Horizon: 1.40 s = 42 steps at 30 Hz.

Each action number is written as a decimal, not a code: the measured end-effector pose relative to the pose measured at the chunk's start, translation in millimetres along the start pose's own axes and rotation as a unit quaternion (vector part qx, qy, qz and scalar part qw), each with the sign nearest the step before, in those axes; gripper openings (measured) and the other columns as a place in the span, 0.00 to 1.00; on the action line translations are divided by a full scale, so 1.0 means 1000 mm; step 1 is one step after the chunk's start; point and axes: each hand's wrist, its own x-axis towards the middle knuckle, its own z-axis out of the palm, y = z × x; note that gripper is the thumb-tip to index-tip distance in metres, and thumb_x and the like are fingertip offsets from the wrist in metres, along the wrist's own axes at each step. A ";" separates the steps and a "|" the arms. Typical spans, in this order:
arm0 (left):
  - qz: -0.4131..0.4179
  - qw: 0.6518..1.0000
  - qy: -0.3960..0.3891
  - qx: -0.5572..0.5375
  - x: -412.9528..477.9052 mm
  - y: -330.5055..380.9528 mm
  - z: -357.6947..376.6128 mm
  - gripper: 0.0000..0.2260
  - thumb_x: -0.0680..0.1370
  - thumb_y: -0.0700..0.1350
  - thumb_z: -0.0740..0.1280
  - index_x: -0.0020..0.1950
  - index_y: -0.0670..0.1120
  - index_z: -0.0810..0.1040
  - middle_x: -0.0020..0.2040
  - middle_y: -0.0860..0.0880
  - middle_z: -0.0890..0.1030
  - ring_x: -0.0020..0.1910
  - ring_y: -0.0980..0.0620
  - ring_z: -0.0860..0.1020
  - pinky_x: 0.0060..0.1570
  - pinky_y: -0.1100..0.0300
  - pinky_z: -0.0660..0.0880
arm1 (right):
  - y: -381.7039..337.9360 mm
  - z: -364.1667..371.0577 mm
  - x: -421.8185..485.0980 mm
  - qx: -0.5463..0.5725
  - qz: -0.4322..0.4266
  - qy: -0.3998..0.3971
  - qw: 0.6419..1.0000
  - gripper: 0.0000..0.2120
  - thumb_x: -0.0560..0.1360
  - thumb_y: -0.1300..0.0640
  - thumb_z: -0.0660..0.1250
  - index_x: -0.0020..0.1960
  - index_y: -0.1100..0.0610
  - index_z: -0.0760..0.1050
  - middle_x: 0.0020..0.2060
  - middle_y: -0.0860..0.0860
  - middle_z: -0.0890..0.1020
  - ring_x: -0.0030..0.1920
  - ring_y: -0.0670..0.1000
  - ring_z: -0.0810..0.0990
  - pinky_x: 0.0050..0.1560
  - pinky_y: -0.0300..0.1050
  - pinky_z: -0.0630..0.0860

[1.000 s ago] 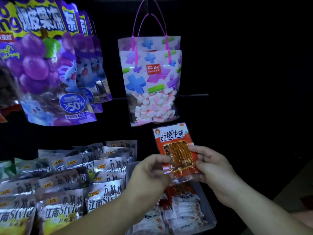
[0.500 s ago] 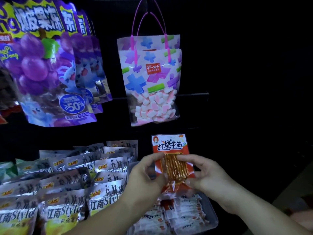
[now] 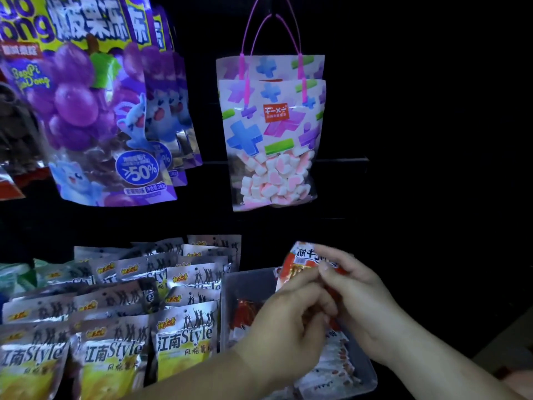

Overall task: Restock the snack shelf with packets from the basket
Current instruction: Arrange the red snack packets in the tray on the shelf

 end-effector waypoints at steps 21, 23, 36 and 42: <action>-0.274 0.947 0.011 -0.167 -0.010 -0.018 -0.010 0.29 0.78 0.44 0.74 0.73 0.67 0.69 0.71 0.59 0.75 0.59 0.54 0.81 0.60 0.55 0.80 | 0.011 -0.026 -0.007 -0.147 -0.016 -0.020 0.989 0.22 0.77 0.67 0.72 0.65 0.45 0.79 0.53 0.46 0.87 0.56 0.50 0.86 0.61 0.59 0.81; -0.271 0.947 0.041 -0.169 -0.010 -0.019 -0.010 0.27 0.79 0.40 0.73 0.73 0.61 0.72 0.65 0.57 0.80 0.55 0.54 0.83 0.57 0.55 0.82 | 0.010 -0.028 -0.007 -0.155 -0.001 -0.047 0.987 0.26 0.77 0.68 0.72 0.66 0.42 0.79 0.55 0.45 0.86 0.57 0.50 0.85 0.61 0.59 0.81; -0.277 0.929 0.103 -0.223 -0.004 -0.014 0.000 0.18 0.78 0.42 0.74 0.66 0.55 0.76 0.55 0.55 0.85 0.52 0.61 0.84 0.48 0.68 0.78 | 0.008 -0.008 -0.016 -0.189 -0.049 -0.127 0.973 0.27 0.77 0.71 0.68 0.65 0.42 0.79 0.50 0.49 0.87 0.54 0.48 0.85 0.54 0.42 0.82; -0.321 0.917 0.106 -0.212 -0.011 -0.034 -0.005 0.11 0.83 0.34 0.63 0.58 0.47 0.79 0.49 0.49 0.87 0.50 0.48 0.86 0.52 0.48 0.84 | 0.035 -0.002 -0.002 -0.264 -0.093 0.005 0.960 0.19 0.78 0.66 0.70 0.50 0.40 0.77 0.50 0.45 0.82 0.46 0.47 0.83 0.45 0.38 0.80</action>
